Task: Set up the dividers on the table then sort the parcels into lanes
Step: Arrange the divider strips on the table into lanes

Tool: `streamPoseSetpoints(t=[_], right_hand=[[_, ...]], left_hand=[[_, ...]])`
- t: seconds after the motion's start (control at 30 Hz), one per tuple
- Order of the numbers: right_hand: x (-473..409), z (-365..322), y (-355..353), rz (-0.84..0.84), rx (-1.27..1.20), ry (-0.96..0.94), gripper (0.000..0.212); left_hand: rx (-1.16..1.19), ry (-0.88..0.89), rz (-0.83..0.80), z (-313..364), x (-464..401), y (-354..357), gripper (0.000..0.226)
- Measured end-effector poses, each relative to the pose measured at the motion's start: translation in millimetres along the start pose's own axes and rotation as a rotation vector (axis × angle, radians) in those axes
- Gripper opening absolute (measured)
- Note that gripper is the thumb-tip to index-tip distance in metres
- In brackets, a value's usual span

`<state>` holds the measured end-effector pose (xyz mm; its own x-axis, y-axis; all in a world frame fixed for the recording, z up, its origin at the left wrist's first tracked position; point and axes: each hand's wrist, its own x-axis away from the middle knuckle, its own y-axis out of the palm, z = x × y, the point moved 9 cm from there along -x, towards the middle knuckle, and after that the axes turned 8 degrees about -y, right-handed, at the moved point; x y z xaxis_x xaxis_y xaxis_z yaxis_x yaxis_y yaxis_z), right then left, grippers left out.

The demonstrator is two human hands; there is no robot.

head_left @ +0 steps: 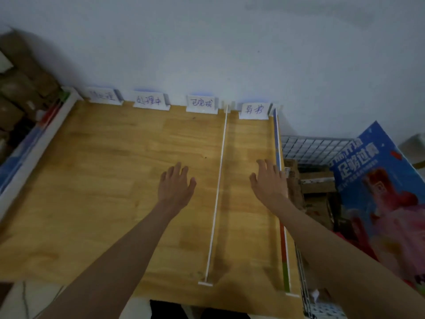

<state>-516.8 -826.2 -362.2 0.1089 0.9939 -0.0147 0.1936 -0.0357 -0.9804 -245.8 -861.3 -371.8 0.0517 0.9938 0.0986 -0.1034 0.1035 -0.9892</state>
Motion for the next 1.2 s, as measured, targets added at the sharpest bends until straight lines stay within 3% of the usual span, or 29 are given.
streamPoseSetpoints(t=[0.53,0.8,1.2], right_hand=[[12,-291,27,-0.035,0.0,-0.303,0.05],[30,-450,54,-0.038,-0.04,-0.378,0.048],[8,-614,103,-0.093,-0.057,-0.478,0.048]], left_hand=[[-0.011,-0.308,0.039,-287,70,-61,0.058],[0.028,-0.368,0.044,-444,94,-72,0.056],[0.061,-0.42,0.074,-582,79,-78,0.048]])
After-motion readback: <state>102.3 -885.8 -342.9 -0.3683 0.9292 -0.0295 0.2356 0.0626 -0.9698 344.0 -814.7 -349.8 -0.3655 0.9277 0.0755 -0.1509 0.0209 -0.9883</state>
